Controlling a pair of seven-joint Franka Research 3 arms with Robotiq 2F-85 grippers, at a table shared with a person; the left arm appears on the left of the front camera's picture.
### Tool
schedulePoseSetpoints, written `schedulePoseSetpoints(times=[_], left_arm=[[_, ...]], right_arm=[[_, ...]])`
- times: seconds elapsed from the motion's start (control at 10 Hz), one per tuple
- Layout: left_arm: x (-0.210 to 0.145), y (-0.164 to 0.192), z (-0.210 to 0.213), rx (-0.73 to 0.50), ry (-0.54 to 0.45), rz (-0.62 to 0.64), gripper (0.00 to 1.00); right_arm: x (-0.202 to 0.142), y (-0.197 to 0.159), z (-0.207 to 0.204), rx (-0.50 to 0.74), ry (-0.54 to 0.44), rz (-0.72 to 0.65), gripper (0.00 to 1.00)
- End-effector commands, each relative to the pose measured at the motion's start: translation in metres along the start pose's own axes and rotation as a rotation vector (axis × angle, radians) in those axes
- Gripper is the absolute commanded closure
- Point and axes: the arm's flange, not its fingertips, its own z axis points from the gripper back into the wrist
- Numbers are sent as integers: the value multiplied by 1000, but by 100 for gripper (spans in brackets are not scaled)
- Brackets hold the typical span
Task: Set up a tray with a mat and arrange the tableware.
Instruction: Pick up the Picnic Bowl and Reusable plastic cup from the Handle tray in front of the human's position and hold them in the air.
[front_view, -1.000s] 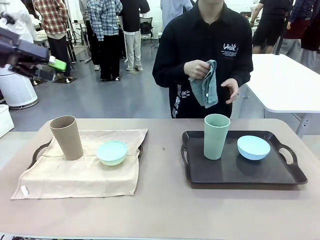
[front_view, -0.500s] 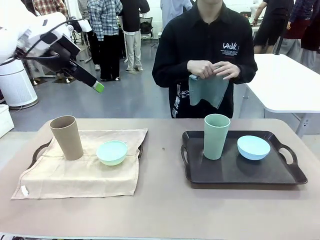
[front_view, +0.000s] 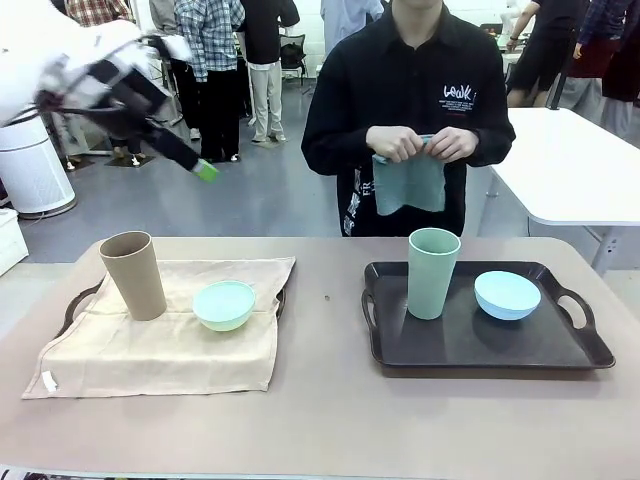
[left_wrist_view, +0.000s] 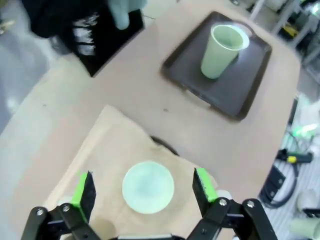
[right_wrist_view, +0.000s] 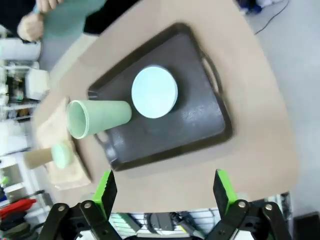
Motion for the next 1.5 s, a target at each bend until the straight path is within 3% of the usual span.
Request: schedulePoseSetpoints(times=[0.0,0.1,0.3,0.4,0.5,0.6,0.9,1.0,1.2,1.4], left_arm=[[61,8,-50,-9,37,-150,0],[85,5,-70,4,46,-147,0],[123,-7,-110,-66,42,-209,0],[137,-15,-136,-113,43,-303,0],[138,-18,-146,-175,88,-274,0],[123,-20,-129,-89,31,-218,0],[134,-24,-147,-125,39,-234,0],[124,-23,-163,-217,-16,-316,0],[111,-38,-178,-393,-213,-629,0],[92,-43,-202,-486,-295,-788,0]], right_arm=[[21,57,-35,-202,-49,117,0],[29,78,-50,-219,-76,211,0],[36,98,-86,-214,2,358,0],[39,99,-103,-204,64,416,0],[38,93,-102,-181,132,420,0],[22,110,-99,-212,19,361,0],[29,104,-110,-196,62,386,0],[30,102,-123,-188,99,394,0],[35,104,-148,-197,128,456,0],[38,100,-163,-221,145,482,0]])
